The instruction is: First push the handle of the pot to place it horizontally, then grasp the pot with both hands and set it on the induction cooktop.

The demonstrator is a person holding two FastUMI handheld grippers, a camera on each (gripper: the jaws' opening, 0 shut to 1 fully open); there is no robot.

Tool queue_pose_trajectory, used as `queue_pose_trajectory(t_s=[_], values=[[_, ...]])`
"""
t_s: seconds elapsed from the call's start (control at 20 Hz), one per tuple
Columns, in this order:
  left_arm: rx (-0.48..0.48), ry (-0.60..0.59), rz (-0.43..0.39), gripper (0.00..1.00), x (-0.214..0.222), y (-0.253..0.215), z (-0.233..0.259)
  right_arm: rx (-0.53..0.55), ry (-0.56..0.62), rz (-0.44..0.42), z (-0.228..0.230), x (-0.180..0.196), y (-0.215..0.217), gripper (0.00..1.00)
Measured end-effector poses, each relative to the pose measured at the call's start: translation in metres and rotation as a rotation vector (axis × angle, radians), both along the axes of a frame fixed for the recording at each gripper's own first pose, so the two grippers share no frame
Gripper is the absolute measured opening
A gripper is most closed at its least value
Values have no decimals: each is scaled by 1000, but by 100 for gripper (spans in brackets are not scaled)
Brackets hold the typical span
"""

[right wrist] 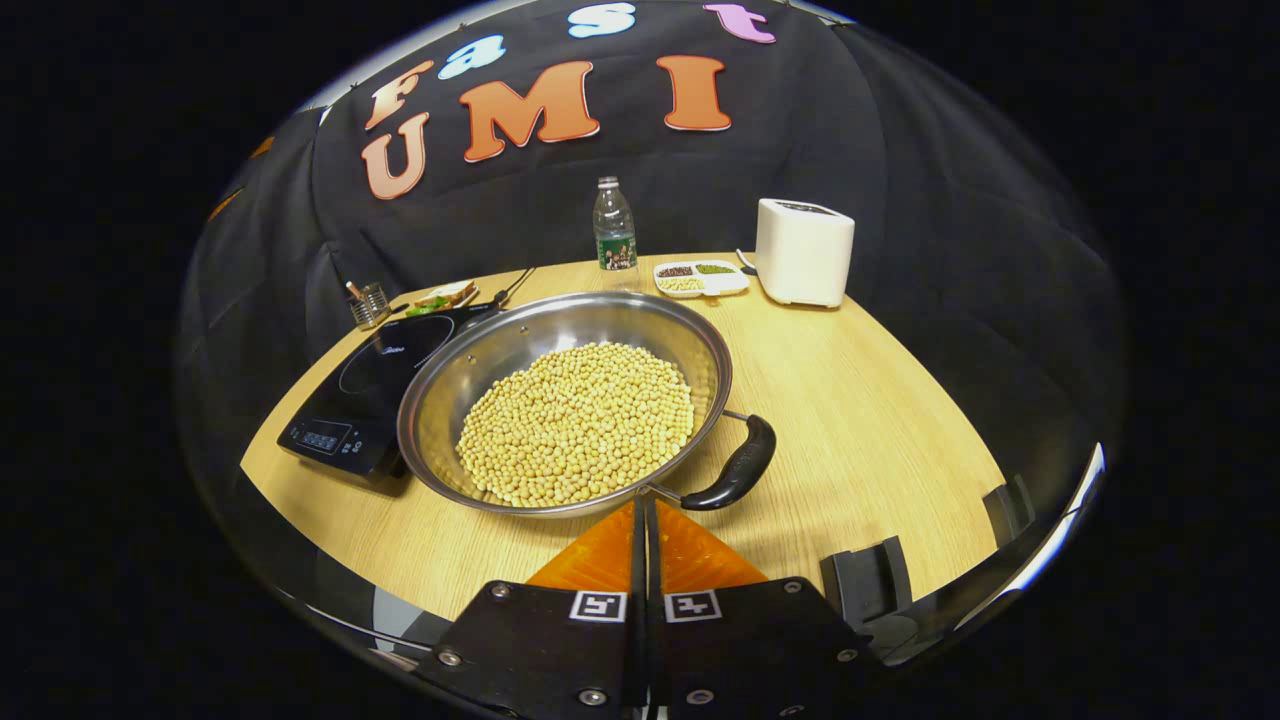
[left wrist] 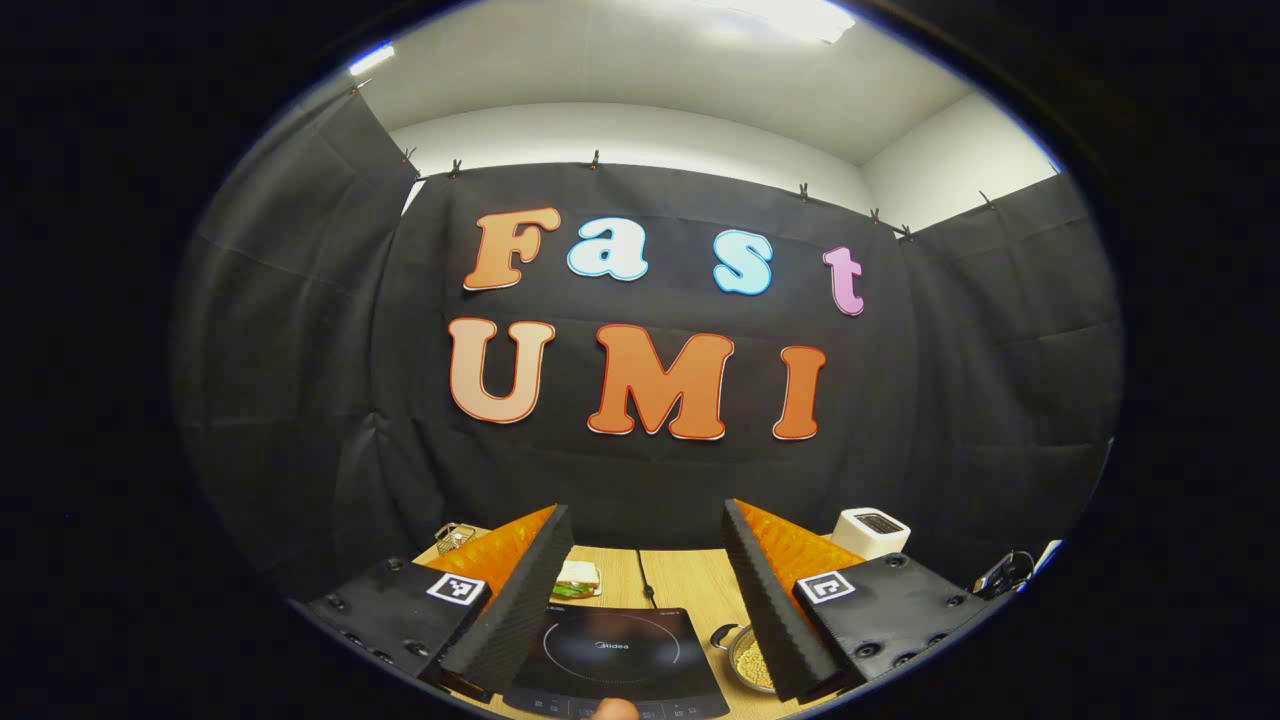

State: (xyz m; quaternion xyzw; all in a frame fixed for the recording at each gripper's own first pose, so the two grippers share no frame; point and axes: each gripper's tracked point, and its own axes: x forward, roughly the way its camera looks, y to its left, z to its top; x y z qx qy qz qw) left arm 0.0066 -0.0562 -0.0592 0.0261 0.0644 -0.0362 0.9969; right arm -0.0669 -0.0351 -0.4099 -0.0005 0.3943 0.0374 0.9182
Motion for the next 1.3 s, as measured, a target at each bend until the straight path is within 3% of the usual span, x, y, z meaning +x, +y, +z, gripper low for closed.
queue_pose_trajectory(t_s=[0.3, 0.75, 1.3], values=[[2, 13, 20, 98, 8, 4, -5, -22, 41, -30, -14, 9, -8, 0], [16, 7, 34, 98, 10, 4, -2, 51, 50, -136, -16, 23, -28, 0], [38, 2, 30, 98, 14, -6, -1, 99, 52, -174, -16, 41, -41, 0]])
